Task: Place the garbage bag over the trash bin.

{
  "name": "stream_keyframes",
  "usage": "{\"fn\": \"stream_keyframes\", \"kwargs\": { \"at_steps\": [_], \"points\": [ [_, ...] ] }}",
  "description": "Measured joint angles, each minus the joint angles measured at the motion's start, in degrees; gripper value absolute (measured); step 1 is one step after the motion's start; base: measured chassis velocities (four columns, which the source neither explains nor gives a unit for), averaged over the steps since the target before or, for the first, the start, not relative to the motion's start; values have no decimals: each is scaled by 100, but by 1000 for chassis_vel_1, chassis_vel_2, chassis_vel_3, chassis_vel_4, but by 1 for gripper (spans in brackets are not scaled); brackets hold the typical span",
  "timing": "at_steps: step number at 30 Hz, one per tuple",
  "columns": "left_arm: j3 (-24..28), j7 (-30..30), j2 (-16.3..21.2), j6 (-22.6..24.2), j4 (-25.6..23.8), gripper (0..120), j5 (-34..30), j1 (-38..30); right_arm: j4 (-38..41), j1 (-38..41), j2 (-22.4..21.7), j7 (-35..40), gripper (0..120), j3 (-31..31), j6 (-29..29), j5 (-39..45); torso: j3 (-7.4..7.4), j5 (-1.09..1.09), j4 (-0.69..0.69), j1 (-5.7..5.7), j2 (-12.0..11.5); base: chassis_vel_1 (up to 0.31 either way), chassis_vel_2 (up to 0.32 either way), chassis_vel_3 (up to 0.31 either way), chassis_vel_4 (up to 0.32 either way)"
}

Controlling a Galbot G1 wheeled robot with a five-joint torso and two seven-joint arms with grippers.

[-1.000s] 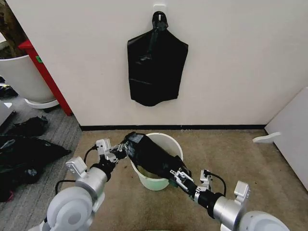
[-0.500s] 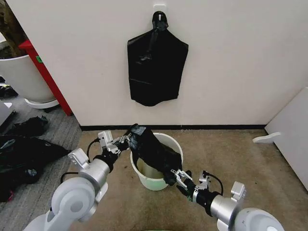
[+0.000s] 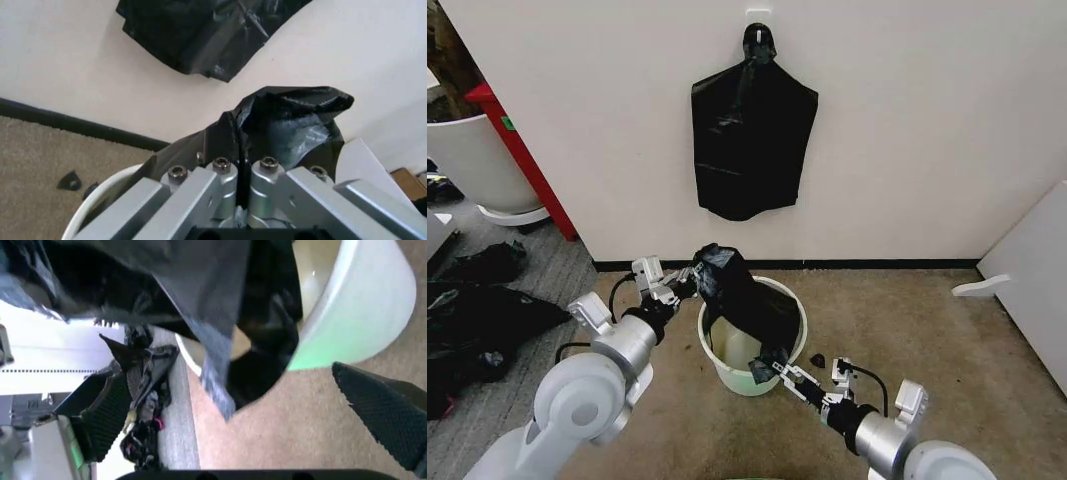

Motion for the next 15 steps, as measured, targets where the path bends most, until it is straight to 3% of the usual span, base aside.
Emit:
{"fn": "stream_keyframes", "kwargs": {
  "at_steps": [9, 15],
  "points": [
    [2, 3, 14, 33, 4, 0, -19, -50, -158, 112, 27, -317, 99, -111, 23, -410, 0, 1, 0, 0, 0, 0, 0, 0, 0],
    [2, 4, -9, 38, -9, 0, -20, -27, -155, 99, 39, -330, 79, -165, 30, -471, 0, 0, 0, 0, 0, 0, 0, 0, 0]
  ]
}}
